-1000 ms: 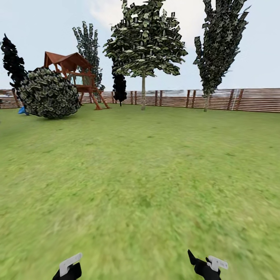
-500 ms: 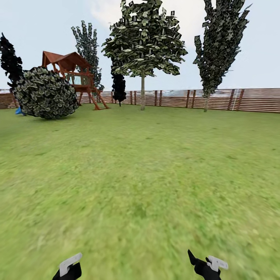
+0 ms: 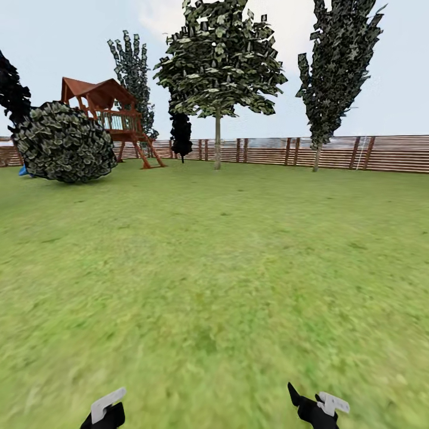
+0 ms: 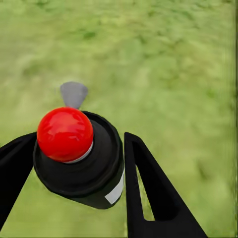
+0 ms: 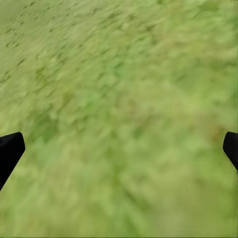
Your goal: In the garden, pick up the pesticide atomizer on the floor and spray pesticide onto both trees until each tree trunk is fully covered.
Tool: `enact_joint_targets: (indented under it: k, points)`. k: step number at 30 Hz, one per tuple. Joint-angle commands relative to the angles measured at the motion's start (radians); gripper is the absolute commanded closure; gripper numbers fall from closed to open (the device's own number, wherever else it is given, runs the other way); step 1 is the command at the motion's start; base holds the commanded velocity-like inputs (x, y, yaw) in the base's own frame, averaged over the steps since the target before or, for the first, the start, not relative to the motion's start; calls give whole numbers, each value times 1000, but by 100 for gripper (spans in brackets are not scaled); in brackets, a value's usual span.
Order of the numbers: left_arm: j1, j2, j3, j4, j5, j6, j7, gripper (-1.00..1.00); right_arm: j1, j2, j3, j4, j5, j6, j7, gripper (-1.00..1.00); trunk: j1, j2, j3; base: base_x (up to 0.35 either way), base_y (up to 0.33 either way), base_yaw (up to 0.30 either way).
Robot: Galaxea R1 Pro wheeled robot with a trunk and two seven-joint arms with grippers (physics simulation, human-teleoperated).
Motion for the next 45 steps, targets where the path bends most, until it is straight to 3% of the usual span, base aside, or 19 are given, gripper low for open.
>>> enact_joint_targets:
  k: [1,45]
  points:
    - [0,0,-1,0,0,0,0,100,0,0,0,0,0,0,0,-100,0,0,0,307,-144,0]
    - [0,0,-1,0,0,0,0,100,0,0,1,0,0,0,0,-100,0,0,0,307,-144,0]
